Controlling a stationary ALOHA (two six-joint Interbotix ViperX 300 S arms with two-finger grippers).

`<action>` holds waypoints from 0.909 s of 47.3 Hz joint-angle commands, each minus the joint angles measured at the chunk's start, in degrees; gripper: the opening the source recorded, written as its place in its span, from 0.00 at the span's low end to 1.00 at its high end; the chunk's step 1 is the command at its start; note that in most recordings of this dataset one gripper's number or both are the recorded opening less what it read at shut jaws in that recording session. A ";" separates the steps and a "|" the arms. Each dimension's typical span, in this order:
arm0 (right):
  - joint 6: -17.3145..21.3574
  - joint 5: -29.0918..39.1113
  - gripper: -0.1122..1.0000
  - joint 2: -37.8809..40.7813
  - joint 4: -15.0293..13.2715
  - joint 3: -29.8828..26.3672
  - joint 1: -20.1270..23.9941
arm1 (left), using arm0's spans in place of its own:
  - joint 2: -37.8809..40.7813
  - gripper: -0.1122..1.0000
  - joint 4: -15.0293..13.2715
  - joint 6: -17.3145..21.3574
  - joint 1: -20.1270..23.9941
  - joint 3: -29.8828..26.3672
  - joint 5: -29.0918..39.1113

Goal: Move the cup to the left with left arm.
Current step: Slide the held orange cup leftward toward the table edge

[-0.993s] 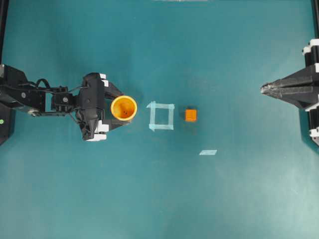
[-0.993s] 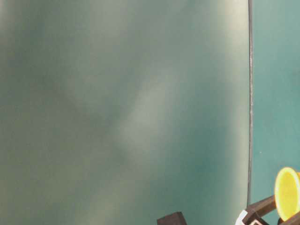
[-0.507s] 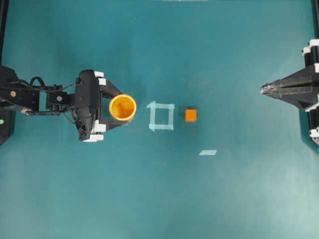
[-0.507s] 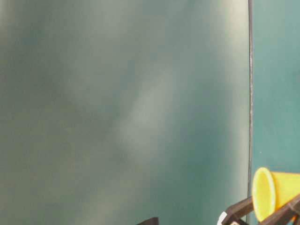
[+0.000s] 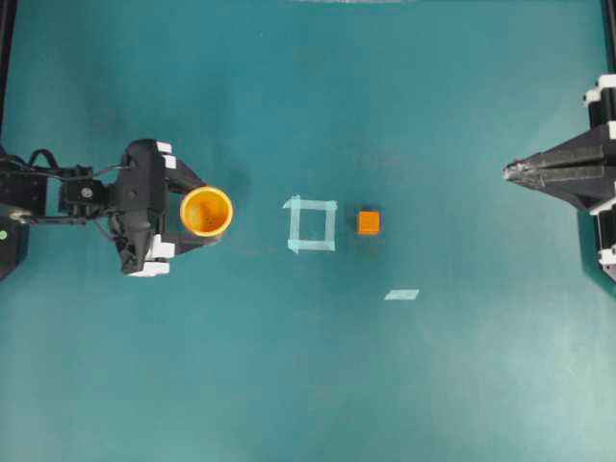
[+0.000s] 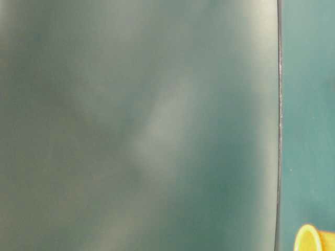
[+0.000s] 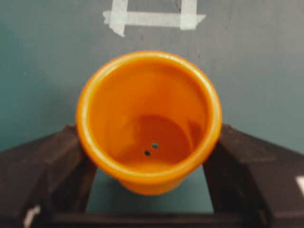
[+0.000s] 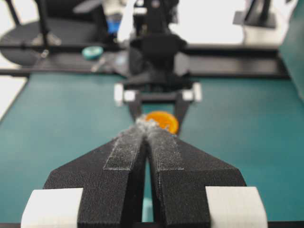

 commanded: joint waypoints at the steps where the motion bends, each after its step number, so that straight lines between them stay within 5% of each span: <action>1: 0.09 -0.35 0.10 0.26 -0.09 -1.85 -0.09 | -2.55 0.68 0.09 0.00 -0.09 0.97 -0.44; 33: 0.09 -0.35 0.10 0.44 -0.09 -2.02 0.00 | -17.93 0.68 0.09 -4.04 -0.53 13.97 -0.26; 43: 0.18 -0.35 0.10 0.44 -0.09 -2.02 0.00 | -23.64 0.68 0.26 -2.72 -0.53 15.12 3.16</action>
